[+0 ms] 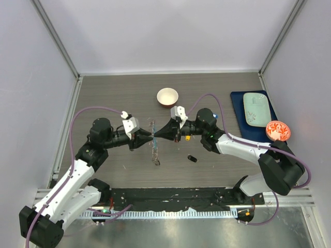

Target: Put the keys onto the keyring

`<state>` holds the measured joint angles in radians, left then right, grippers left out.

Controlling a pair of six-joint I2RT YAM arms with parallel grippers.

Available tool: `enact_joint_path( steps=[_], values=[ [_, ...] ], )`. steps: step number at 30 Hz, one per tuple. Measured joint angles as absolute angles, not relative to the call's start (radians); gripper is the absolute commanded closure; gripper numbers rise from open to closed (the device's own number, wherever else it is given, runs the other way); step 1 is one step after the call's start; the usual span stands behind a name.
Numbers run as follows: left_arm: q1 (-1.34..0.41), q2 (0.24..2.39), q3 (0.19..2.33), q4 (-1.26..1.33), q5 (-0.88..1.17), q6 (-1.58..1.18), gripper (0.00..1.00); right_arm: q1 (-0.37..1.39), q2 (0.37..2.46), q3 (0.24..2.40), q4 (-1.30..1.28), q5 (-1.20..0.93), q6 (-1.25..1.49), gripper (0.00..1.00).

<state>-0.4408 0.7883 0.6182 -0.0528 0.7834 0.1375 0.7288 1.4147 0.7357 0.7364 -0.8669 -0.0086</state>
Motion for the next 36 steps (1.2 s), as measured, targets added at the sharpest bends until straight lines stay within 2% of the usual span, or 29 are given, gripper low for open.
enact_joint_path(
  steps=[11, 15, 21, 22, 23, 25, 26, 28, 31, 32, 34, 35, 36],
  values=[
    [-0.441, 0.810, 0.615, -0.038, 0.774, 0.121, 0.81, 0.728, 1.415, 0.736, 0.757, -0.874, 0.025, 0.99],
    [-0.441, 0.817, 0.611, -0.011, 0.789, 0.101, 1.00, 0.727, 1.415, 0.736, 0.762, -0.880, 0.033, 0.99],
    [-0.438, 0.816, 0.609, 0.001, 0.807, 0.087, 1.00, 0.721, 1.415, 0.736, 0.778, -0.892, 0.043, 0.99],
    [-0.438, 0.815, 0.609, -0.001, 0.807, 0.088, 1.00, 0.721, 1.415, 0.736, 0.778, -0.893, 0.045, 0.96],
    [-0.438, 0.812, 0.609, -0.004, 0.805, 0.093, 1.00, 0.721, 1.415, 0.736, 0.778, -0.893, 0.048, 0.81],
    [-0.438, 0.799, 0.609, -0.021, 0.799, 0.110, 1.00, 0.723, 1.415, 0.736, 0.777, -0.893, 0.064, 0.68],
    [-0.439, 0.790, 0.609, -0.038, 0.789, 0.119, 1.00, 0.724, 1.415, 0.736, 0.783, -0.893, 0.073, 0.58],
    [-0.439, 0.773, 0.609, -0.083, 0.770, 0.144, 1.00, 0.725, 1.411, 0.736, 0.803, -0.889, 0.099, 0.52],
    [-0.439, 0.745, 0.609, -0.139, 0.739, 0.178, 1.00, 0.724, 1.401, 0.738, 0.807, -0.864, 0.139, 0.38],
    [-0.439, 0.734, 0.609, -0.160, 0.728, 0.192, 1.00, 0.724, 1.396, 0.738, 0.806, -0.846, 0.151, 0.27],
    [-0.439, 0.711, 0.610, -0.207, 0.708, 0.218, 1.00, 0.724, 1.383, 0.744, 0.788, -0.799, 0.181, 0.18],
    [-0.439, 0.701, 0.611, -0.226, 0.698, 0.227, 1.00, 0.724, 1.377, 0.747, 0.779, -0.781, 0.195, 0.09],
    [-0.439, 0.690, 0.612, -0.255, 0.683, 0.240, 1.00, 0.723, 1.369, 0.749, 0.771, -0.756, 0.210, 0.09]
  ],
)
